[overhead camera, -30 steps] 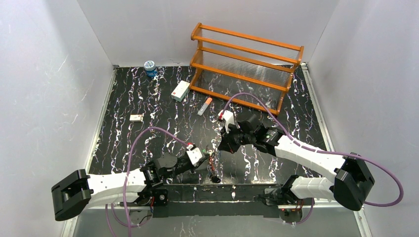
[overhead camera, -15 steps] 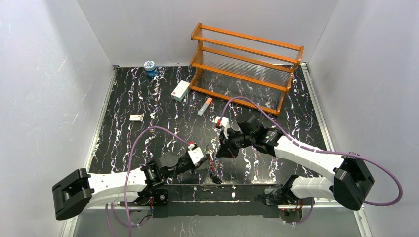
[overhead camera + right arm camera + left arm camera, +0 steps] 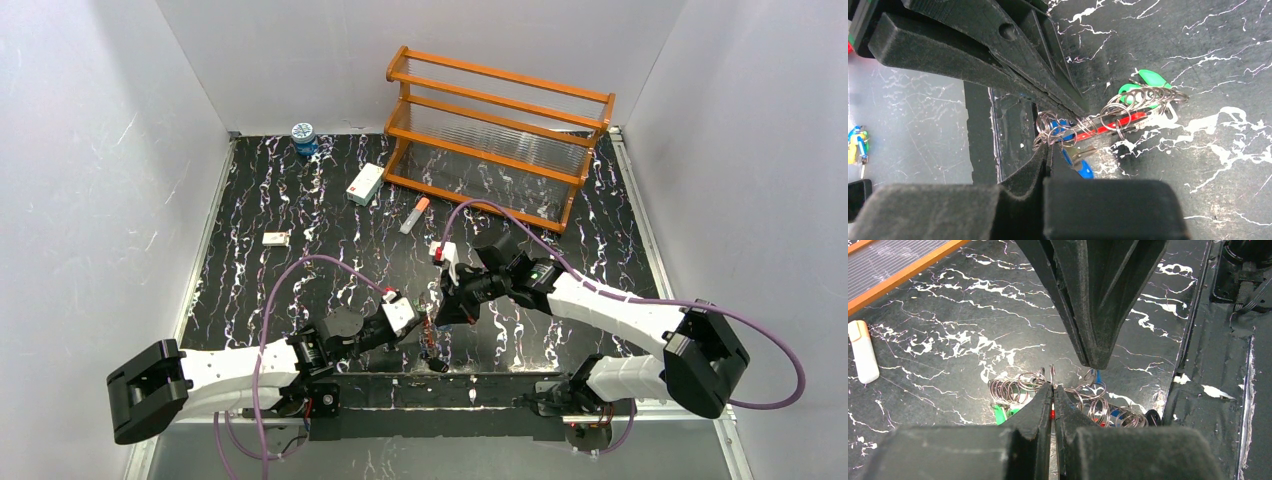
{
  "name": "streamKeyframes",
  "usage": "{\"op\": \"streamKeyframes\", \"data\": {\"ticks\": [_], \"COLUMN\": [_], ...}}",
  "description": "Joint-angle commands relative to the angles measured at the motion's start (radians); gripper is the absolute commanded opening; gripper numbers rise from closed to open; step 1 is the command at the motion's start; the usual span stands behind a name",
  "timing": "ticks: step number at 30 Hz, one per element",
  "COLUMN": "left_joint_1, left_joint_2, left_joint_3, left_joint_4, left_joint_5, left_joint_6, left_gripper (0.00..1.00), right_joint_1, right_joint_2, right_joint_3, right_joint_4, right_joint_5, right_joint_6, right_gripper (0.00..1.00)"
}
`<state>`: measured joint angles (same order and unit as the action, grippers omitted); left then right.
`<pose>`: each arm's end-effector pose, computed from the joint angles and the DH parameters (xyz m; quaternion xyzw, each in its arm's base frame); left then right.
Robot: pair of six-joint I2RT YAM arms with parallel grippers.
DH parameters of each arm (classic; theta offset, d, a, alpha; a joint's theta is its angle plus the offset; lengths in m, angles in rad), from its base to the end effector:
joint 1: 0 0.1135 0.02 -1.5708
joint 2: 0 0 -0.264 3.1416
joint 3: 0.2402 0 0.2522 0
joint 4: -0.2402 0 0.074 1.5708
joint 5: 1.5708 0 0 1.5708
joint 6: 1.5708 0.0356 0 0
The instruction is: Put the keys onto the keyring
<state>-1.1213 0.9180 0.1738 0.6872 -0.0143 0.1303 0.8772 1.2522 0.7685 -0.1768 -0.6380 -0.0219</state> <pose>0.0830 -0.1708 0.1952 0.4218 0.5921 -0.3219 0.6065 0.1519 0.2159 0.2405 -0.4948 0.7082 0.4294 0.2630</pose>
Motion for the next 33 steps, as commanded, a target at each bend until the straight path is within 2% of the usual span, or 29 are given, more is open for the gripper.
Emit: {"op": "streamKeyframes", "data": {"ticks": [1, 33], "left_joint_1": [-0.002, -0.003], "left_joint_2": [-0.002, -0.002], "left_joint_3": [0.039, 0.039], "left_joint_4": [0.025, 0.025], "left_joint_5": [0.011, 0.014], "left_joint_6": [0.006, 0.000], "left_gripper": [0.00, 0.00], "right_joint_1": [-0.002, -0.002], "right_joint_2": [0.000, -0.010], "right_joint_3": [0.040, 0.044], "right_joint_4": [0.068, 0.078], "right_joint_5": [-0.016, 0.171], "right_joint_6": [0.014, 0.054], "right_gripper": [0.01, 0.01]}}
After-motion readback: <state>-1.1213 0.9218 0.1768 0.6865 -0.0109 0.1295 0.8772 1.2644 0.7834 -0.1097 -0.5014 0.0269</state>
